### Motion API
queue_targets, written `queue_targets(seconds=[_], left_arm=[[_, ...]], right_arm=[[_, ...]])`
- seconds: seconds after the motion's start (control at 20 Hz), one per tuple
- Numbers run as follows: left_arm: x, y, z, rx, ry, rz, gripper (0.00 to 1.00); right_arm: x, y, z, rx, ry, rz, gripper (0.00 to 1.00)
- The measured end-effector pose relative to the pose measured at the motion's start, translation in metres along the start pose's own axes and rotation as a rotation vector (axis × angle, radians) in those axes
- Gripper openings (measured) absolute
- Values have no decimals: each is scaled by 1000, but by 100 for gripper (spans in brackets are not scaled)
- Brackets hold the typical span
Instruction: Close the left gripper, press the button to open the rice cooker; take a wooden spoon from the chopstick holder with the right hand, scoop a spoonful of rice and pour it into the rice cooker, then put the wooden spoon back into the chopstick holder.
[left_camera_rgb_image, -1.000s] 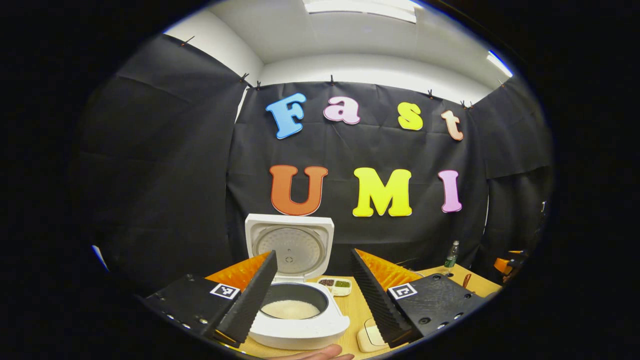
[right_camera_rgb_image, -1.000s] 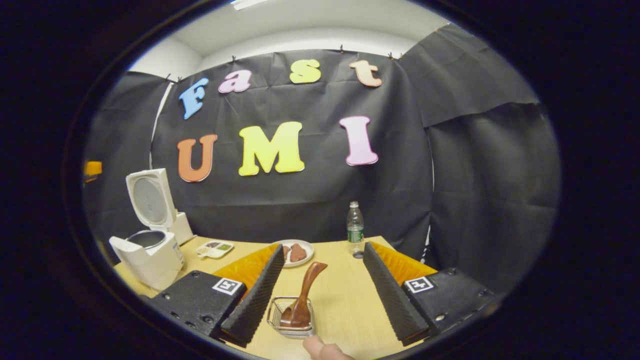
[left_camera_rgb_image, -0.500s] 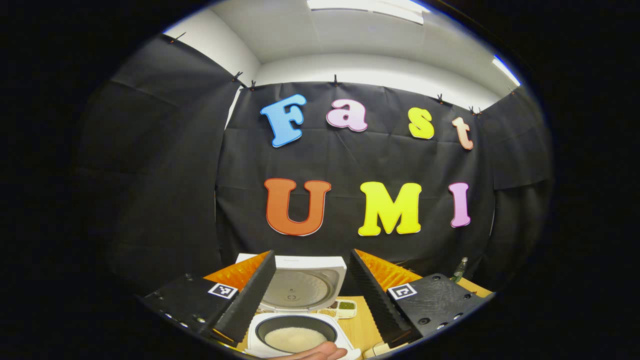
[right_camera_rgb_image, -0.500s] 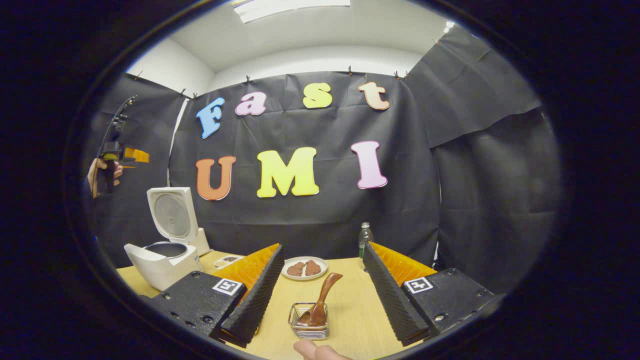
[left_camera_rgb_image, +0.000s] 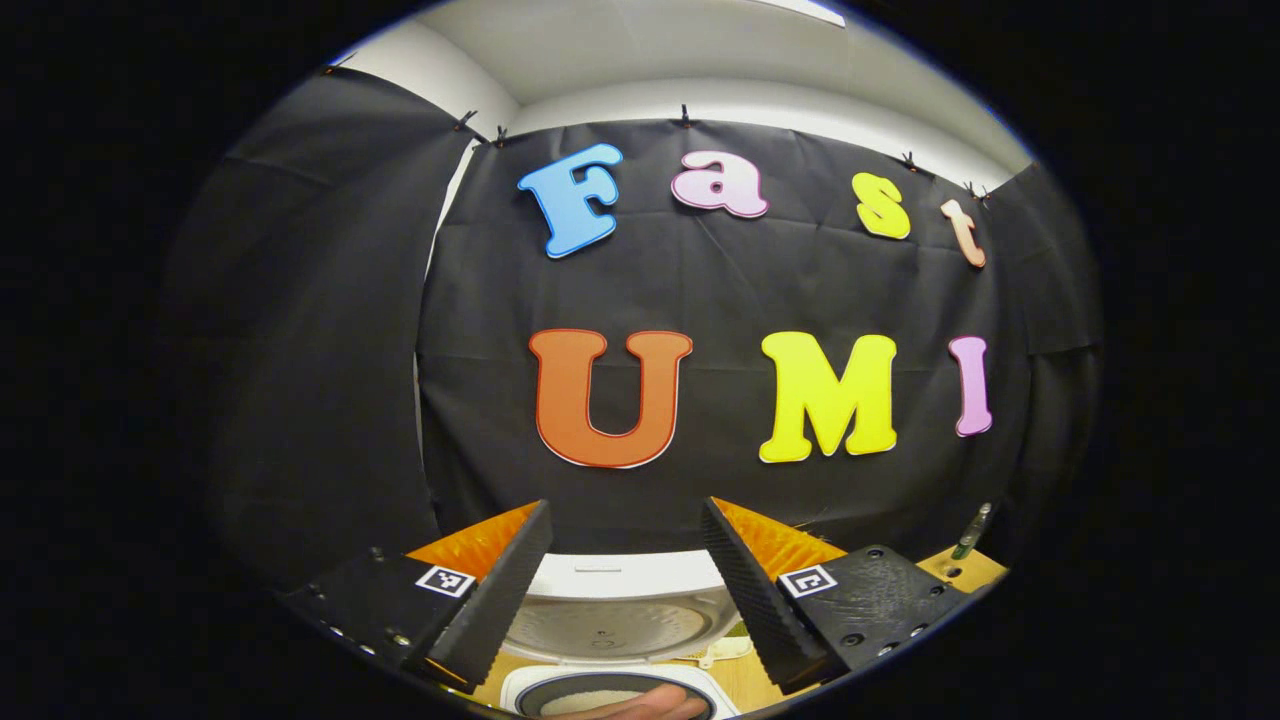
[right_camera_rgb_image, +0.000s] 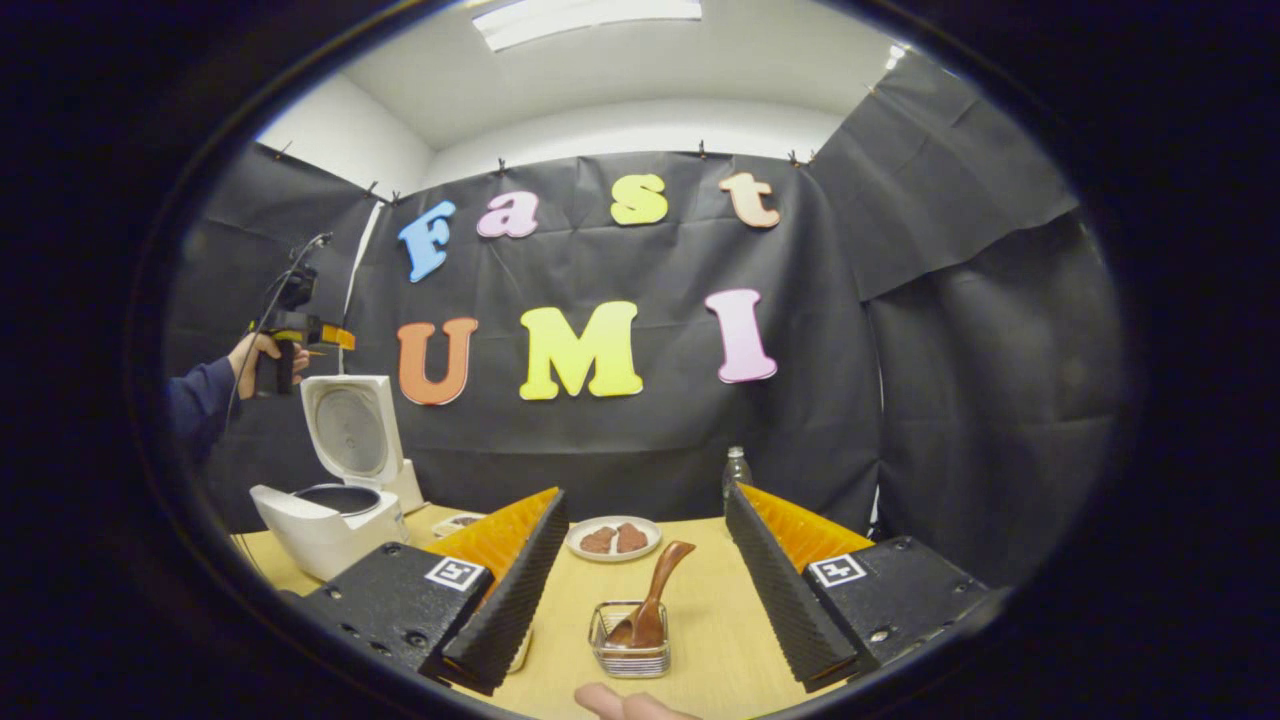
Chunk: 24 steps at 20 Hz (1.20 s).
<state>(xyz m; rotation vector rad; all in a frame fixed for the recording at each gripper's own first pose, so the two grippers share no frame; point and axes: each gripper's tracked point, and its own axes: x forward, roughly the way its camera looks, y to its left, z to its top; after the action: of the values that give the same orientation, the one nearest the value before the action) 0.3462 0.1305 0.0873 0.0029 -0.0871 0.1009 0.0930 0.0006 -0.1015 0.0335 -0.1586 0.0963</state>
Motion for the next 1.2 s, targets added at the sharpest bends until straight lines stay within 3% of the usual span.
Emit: queue_targets(seconds=[0.35,0.45,0.55,1.2], left_arm=[[42,10,-44,-46,134,41,94],[40,13,-49,-17,156,53,96],[32,10,-52,25,182,58,96],[-70,-6,-82,12,333,48,96]], right_arm=[[-14,1,-2,-4,-18,-47,99],[-22,6,-2,15,-27,-39,100],[-28,9,-5,4,-14,-34,100],[-102,37,2,22,-3,31,100]])
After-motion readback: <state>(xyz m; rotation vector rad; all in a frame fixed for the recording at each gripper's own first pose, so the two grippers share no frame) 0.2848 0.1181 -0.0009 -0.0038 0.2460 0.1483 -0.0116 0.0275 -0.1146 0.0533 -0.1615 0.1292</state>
